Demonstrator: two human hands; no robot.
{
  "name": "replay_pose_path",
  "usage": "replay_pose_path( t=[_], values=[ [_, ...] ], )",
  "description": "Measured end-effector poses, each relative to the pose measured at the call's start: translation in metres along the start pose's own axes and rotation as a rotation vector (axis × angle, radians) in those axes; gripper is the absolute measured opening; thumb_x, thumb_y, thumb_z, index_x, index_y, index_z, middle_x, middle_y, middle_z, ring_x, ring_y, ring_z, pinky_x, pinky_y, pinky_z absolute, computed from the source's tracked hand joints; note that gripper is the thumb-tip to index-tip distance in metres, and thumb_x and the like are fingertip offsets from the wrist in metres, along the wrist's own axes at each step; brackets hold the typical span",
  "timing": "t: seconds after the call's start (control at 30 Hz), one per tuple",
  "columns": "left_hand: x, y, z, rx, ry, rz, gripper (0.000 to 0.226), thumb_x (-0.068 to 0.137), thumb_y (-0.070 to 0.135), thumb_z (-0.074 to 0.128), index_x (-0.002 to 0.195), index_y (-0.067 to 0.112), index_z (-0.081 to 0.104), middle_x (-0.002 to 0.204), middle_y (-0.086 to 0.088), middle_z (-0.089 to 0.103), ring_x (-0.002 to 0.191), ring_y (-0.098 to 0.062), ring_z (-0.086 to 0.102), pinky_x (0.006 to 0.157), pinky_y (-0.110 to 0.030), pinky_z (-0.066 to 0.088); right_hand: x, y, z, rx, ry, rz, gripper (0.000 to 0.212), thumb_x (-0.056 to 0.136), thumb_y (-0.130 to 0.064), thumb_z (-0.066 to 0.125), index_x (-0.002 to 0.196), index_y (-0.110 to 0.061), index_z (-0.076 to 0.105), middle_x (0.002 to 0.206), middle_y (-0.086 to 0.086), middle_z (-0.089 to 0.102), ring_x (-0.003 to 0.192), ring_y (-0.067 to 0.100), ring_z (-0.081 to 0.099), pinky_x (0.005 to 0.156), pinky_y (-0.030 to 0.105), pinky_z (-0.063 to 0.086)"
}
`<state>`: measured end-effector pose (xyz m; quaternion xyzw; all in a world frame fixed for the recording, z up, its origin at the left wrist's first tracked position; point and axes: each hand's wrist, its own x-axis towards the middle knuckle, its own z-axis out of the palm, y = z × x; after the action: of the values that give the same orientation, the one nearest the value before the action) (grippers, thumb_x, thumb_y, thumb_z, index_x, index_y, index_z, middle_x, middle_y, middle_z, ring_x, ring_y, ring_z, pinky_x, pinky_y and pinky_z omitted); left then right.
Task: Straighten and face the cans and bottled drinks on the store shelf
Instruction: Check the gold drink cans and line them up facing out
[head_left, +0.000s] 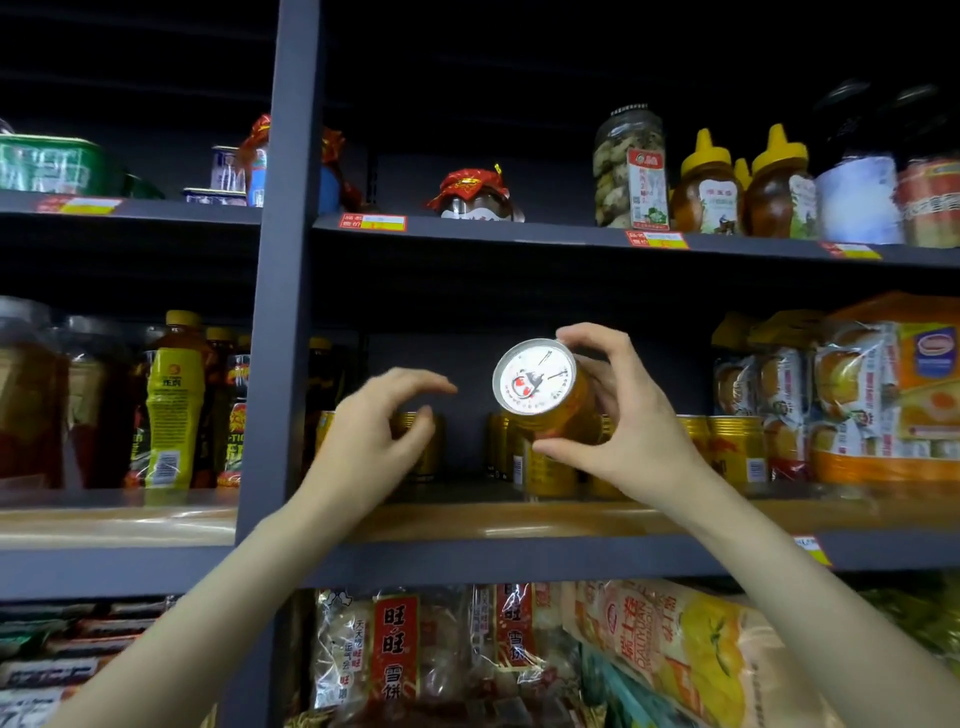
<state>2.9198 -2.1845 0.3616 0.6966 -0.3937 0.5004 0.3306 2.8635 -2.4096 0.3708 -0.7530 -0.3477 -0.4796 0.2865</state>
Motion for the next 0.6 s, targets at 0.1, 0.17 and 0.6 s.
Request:
replay_pose_path(
  t=[0.1, 0.17, 0.6],
  values=[
    [0.003, -0.012, 0.000, 0.283, -0.051, -0.068, 0.029, 0.088, 0.009, 0.055, 0.116, 0.016, 0.061, 0.121, 0.000, 0.057, 0.120, -0.018, 0.045, 0.100, -0.032, 0.035, 0.005, 0.002, 0.002, -0.091, -0.035, -0.091, 0.077, 0.066, -0.025, 0.082, 0.120, -0.050, 0.033, 0.127, -0.023, 0.036, 0.124, 0.000, 0.042, 0.095, 0.011, 0.043],
    [0.002, -0.019, 0.003, 0.506, -0.178, -0.153, 0.034, 0.090, 0.019, 0.052, 0.123, 0.016, 0.056, 0.128, -0.003, 0.053, 0.124, -0.023, 0.041, 0.104, -0.037, 0.028, 0.011, 0.006, 0.006, -0.088, -0.070, -0.064, 0.073, 0.068, -0.024, 0.082, 0.118, -0.049, 0.035, 0.124, -0.018, 0.036, 0.120, 0.003, 0.044, 0.091, 0.009, 0.045],
    [0.008, -0.020, -0.001, 0.619, -0.309, -0.247, 0.038, 0.091, 0.019, 0.051, 0.129, 0.018, 0.048, 0.122, -0.003, 0.057, 0.114, -0.022, 0.047, 0.096, -0.031, 0.033, 0.102, 0.044, 0.062, -0.422, -0.569, 0.281, 0.056, 0.065, -0.039, 0.084, 0.103, -0.021, 0.047, 0.105, -0.001, 0.049, 0.096, 0.015, 0.048, 0.070, 0.026, 0.042]
  ],
)
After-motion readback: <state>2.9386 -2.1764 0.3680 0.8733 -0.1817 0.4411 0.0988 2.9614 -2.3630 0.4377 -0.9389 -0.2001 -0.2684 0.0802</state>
